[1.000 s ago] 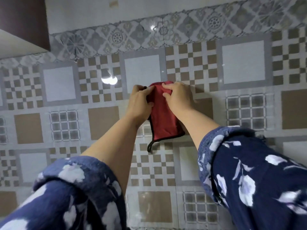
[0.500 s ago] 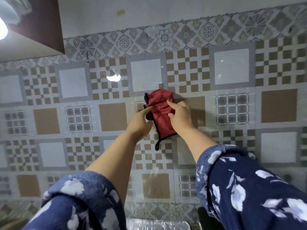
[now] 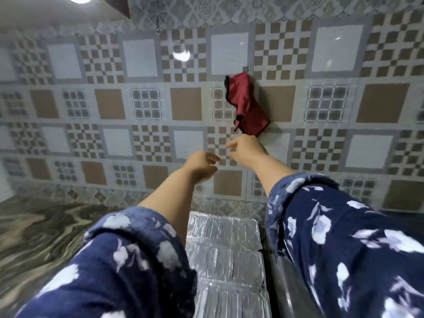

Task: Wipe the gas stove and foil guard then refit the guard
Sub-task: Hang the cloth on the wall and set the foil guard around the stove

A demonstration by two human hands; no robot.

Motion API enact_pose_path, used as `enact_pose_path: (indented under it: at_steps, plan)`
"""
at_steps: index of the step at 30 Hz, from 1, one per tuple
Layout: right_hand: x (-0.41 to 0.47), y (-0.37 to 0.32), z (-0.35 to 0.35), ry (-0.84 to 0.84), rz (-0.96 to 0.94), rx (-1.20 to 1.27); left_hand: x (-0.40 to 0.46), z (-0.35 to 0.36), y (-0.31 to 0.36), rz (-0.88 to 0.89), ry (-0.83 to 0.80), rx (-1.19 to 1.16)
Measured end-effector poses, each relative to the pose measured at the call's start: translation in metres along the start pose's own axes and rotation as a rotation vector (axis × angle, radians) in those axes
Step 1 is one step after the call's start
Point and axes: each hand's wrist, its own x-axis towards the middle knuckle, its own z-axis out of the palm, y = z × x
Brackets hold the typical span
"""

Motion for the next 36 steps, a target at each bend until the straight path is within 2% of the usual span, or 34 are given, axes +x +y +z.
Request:
enact_pose_path:
  at_steps: [8, 15, 19, 24, 28, 31, 34, 36]
  plan:
    - [-0.141, -0.035, 0.115, -0.306, 0.081, 0.164, -0.159, 0.027, -0.103, -0.247, -0.12, 0.048]
    - [-0.259, -0.06, 0.203, -0.561, 0.031, 0.081, -0.294, 0.043, -0.177, -0.504, -0.191, 0.087]
    - [-0.295, -0.077, 0.231, -0.619, -0.048, 0.017, -0.35, 0.053, -0.2, -0.611, -0.176, 0.119]
    - [-0.316, -0.097, 0.263, -0.663, -0.171, -0.007, -0.396, 0.063, -0.205, -0.71, -0.047, 0.086]
    - [-0.32, -0.11, 0.28, -0.728, -0.371, -0.084, -0.423, 0.067, -0.204, -0.801, 0.011, 0.109]
    - [-0.321, -0.112, 0.287, -0.783, -0.473, -0.18, -0.432, 0.071, -0.201, -0.826, 0.076, 0.005]
    - [-0.319, -0.114, 0.284, -0.714, -0.526, -0.176, -0.436, 0.069, -0.195, -0.894, 0.142, -0.13]
    - [-0.316, -0.122, 0.274, -0.673, -0.561, -0.174, -0.437, 0.063, -0.192, -0.875, 0.16, -0.15]
